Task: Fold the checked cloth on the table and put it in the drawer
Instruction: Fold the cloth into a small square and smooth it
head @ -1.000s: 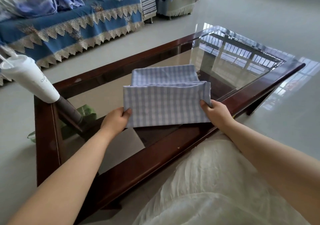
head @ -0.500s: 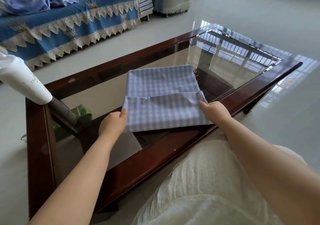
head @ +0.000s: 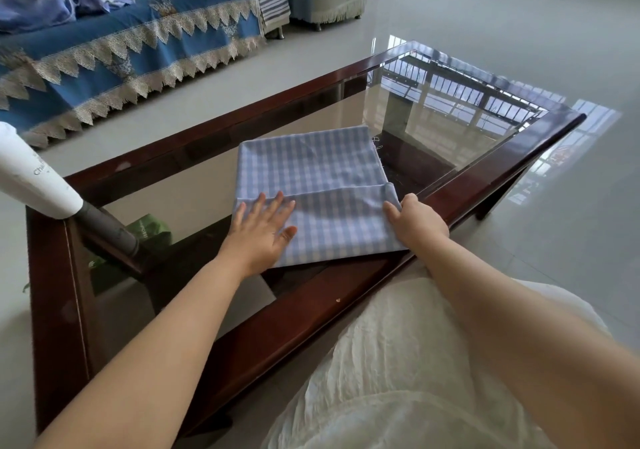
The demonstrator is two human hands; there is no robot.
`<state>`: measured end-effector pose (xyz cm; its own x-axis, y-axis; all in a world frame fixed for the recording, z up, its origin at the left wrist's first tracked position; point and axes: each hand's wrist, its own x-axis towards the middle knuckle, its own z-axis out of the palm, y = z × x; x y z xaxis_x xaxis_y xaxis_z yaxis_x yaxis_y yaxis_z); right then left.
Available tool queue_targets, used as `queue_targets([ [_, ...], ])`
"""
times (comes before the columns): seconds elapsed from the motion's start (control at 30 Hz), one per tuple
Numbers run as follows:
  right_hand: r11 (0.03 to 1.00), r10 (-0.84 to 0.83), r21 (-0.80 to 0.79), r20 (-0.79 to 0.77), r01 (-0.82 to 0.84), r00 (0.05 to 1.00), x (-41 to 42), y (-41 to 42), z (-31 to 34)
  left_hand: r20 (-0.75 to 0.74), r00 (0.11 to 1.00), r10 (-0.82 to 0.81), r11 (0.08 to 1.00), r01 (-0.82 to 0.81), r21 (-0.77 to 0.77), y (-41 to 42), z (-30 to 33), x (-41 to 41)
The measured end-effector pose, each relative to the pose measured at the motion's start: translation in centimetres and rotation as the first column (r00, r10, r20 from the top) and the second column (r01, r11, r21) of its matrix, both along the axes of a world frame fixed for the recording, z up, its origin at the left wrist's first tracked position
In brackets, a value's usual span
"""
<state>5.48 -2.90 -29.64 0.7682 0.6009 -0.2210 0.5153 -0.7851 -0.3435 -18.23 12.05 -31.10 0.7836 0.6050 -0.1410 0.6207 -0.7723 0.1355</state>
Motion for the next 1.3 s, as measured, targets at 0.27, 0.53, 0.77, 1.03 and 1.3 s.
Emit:
queue_targets([
  [0.27, 0.968, -0.100, 0.242, 0.111, 0.071, 0.989, -0.3, 0.0, 1.3, -0.068, 0.993, 0.096, 0.995, -0.096, 0.004, 0.3, -0.8, 0.4],
  [0.53, 0.809, 0.584, -0.128, 0.052, -0.574, 0.810, -1.5, 2.3, -1.8, -0.011, 0.987, 0.157, 0.987, -0.158, -0.042, 0.7, -1.0, 0.3],
  [0.77, 0.811, 0.585, 0.085, -0.106, -0.579, 0.804, 1.4, 1.8, -1.2, 0.025, 0.978, 0.205, 0.978, -0.204, -0.046, 1.1, -1.1, 0.5],
  [1.03, 0.639, 0.766, -0.077, -0.026, -0.765, 0.642, 4.0, -2.9, -1.7, 0.025, 0.979, 0.204, 0.978, -0.202, -0.060, 1.5, -0.7, 0.7],
  [1.3, 0.603, 0.762, 0.038, 0.271, -0.797, 0.589, 4.9, -4.2, -1.5, 0.050, 0.974, 0.220, 0.973, -0.215, -0.084, 1.7, -0.4, 0.8],
])
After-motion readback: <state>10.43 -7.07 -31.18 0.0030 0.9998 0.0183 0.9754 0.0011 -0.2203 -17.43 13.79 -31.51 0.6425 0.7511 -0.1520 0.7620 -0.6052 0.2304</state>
